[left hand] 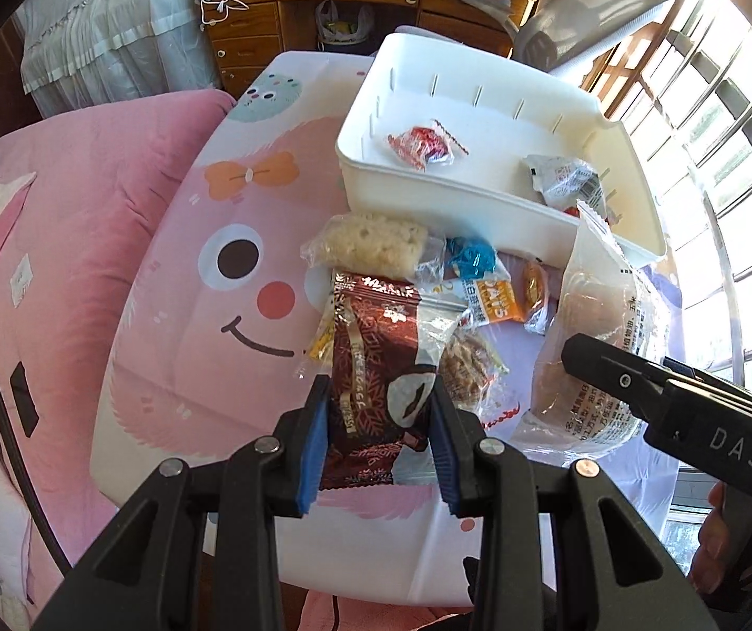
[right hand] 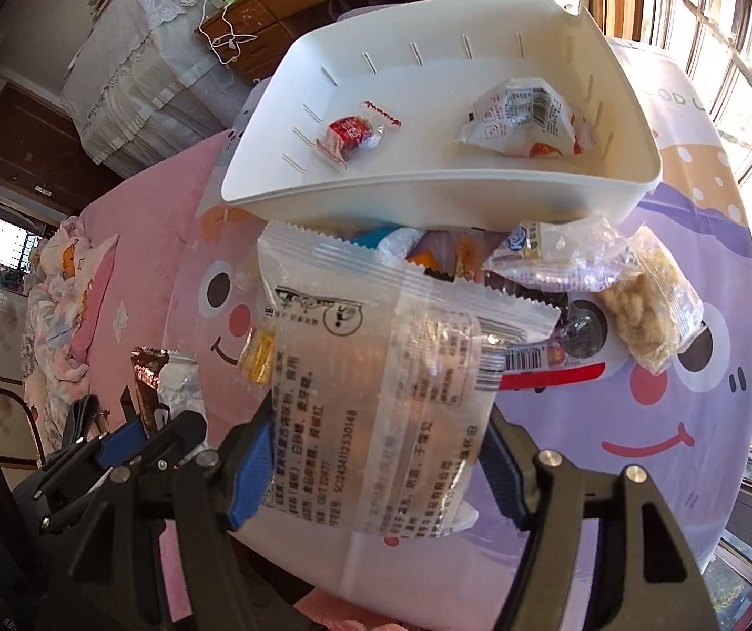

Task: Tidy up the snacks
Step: 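Lift both held snacks and carry them over the white basket, then open both tools to release the snacks into the basket, then move both tools back down to the remaining snack pile, then grasp the clear nut bag with the left tool while the right tool grasps the blue-labelled clear bag, then lift both held bags and carry them over the white basket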

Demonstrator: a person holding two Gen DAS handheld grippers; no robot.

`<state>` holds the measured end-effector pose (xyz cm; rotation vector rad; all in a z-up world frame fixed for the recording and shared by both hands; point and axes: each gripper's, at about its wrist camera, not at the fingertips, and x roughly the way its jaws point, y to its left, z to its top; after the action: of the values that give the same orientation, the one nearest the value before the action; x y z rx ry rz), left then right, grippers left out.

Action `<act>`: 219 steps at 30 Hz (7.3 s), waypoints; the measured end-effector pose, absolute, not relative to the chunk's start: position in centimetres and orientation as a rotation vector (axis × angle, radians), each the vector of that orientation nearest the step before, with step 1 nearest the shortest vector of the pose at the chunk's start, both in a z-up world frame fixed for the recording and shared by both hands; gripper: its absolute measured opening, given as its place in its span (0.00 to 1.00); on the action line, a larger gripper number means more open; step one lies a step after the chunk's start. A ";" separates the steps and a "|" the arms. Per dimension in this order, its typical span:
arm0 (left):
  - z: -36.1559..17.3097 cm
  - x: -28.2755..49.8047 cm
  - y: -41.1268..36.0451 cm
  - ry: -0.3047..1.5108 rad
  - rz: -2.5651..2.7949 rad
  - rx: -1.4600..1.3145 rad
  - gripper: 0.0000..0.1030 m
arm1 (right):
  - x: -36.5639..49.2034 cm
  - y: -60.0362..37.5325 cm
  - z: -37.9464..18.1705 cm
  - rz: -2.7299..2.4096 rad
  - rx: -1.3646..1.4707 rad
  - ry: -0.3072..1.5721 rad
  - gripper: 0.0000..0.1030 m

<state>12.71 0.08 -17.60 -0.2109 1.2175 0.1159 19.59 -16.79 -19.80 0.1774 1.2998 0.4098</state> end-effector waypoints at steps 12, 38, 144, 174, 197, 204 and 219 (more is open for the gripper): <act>-11.8 18.7 -0.3 1.053 -0.009 -0.143 0.33 | 22.9 -16.7 -14.3 0.406 0.170 1.065 0.68; -17.5 30.1 2.2 1.113 -0.160 -0.210 0.60 | 30.1 -18.0 -16.2 0.228 0.197 0.971 0.72; -32.2 22.3 -3.8 1.585 0.074 -0.520 0.44 | 22.4 -20.0 -26.2 0.237 -0.109 0.895 0.77; -28.8 19.9 -1.5 1.492 0.042 -0.520 0.41 | 20.6 -20.6 -24.4 0.198 -0.089 0.921 0.64; -16.2 18.5 1.1 1.304 -0.041 -0.428 0.41 | 18.1 -20.9 -14.7 0.193 -0.068 0.745 0.62; -13.5 21.4 2.5 1.243 -0.061 -0.395 0.41 | 19.8 -20.3 -12.6 0.174 -0.059 0.694 0.62; -14.3 28.2 3.5 1.151 -0.174 -0.371 0.41 | 24.9 -19.9 -13.8 0.114 -0.013 0.747 0.63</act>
<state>28.20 3.50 -14.26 -0.3706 1.1511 -0.1743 24.90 -19.92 -13.81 -0.0133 0.7465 0.1144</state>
